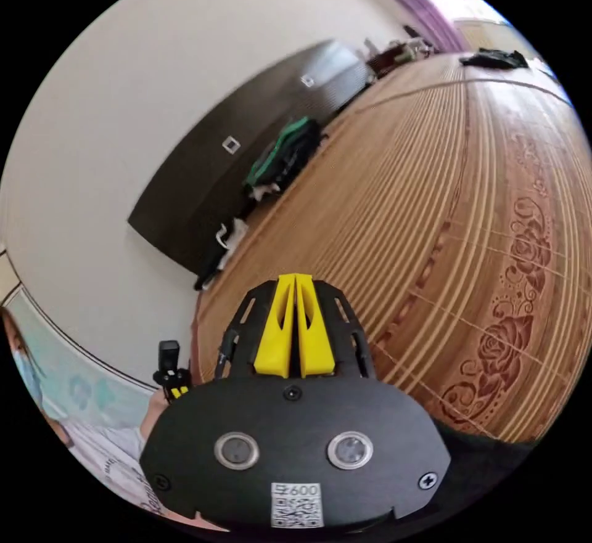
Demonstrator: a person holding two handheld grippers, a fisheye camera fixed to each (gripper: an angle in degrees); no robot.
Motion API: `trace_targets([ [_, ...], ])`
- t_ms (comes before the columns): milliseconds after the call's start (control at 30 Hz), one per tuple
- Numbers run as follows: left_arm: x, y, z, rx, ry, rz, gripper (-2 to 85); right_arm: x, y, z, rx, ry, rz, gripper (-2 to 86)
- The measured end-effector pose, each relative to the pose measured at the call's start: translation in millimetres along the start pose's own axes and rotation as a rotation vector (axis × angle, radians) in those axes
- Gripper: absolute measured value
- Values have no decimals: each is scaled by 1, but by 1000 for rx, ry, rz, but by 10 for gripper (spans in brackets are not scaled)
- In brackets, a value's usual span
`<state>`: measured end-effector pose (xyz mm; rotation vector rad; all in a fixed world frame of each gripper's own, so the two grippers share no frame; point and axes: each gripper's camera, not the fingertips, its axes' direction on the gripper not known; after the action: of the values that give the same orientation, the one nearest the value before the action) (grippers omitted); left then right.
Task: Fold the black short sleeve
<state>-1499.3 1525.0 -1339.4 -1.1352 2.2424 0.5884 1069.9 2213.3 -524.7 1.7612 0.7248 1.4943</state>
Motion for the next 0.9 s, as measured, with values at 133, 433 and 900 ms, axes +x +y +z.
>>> trace_targets([
  [133,-14,2,-13,-8,-6,-2,7,-39,20,22,-364,-212,-128,-8],
  [433,-64,21,-51,-10,118,-37,5,-23,49,44,-563,-151,-136,-8],
  [900,-57,128,-121,140,-287,208,13,-13,58,24,-544,-125,-185,-8],
])
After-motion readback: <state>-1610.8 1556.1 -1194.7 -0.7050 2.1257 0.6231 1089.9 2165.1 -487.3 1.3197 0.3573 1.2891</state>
